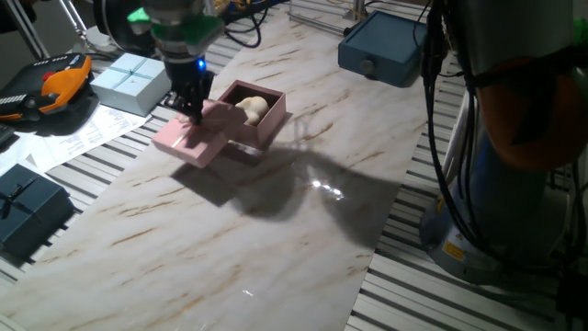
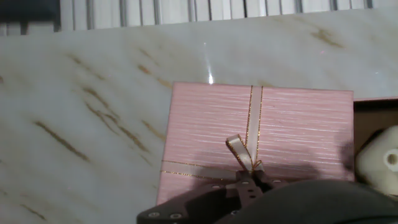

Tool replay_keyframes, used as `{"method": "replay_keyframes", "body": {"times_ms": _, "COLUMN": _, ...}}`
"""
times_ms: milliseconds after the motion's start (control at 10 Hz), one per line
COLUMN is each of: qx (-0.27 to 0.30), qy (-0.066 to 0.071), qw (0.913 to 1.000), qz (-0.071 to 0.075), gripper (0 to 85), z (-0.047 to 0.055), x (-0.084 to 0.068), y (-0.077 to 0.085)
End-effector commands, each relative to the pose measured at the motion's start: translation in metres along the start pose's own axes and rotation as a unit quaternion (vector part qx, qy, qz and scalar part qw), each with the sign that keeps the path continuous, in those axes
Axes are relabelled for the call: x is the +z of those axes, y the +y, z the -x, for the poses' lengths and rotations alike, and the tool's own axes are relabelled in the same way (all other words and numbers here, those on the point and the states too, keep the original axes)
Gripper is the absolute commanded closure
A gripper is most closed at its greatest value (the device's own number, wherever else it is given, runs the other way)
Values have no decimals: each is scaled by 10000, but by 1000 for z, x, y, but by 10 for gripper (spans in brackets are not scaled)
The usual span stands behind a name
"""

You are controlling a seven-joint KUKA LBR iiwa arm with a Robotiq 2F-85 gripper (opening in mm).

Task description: Open a box

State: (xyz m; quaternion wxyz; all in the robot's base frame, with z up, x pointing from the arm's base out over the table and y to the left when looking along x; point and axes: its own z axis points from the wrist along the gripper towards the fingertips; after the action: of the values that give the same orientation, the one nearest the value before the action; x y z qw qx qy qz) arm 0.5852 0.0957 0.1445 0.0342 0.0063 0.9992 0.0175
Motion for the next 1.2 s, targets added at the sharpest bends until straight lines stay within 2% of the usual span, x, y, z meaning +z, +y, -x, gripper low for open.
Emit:
{"method": "replay_keyframes", "body": {"times_ms": 0, "qx": -47, "qy": 27, "qw": 10000, "qz": -26, "gripper": 850, "z": -1, "x": 5, "y": 2}}
{"method": "replay_keyframes", "body": {"times_ms": 200, "qx": -204, "qy": 88, "qw": 9997, "qz": 28, "gripper": 850, "z": -1, "x": 13, "y": 2}}
{"method": "replay_keyframes", "body": {"times_ms": 400, "qx": -221, "qy": 157, "qw": 9996, "qz": -2, "gripper": 850, "z": -1, "x": 22, "y": 6}}
{"method": "replay_keyframes", "body": {"times_ms": 600, "qx": -206, "qy": 58, "qw": 9998, "qz": -3, "gripper": 850, "z": -5, "x": 36, "y": 11}}
{"method": "replay_keyframes", "body": {"times_ms": 900, "qx": -367, "qy": 32, "qw": 9992, "qz": 120, "gripper": 850, "z": -7, "x": 44, "y": 6}}
{"method": "replay_keyframes", "body": {"times_ms": 1100, "qx": -407, "qy": 32, "qw": 9991, "qz": 97, "gripper": 850, "z": -9, "x": 49, "y": 3}}
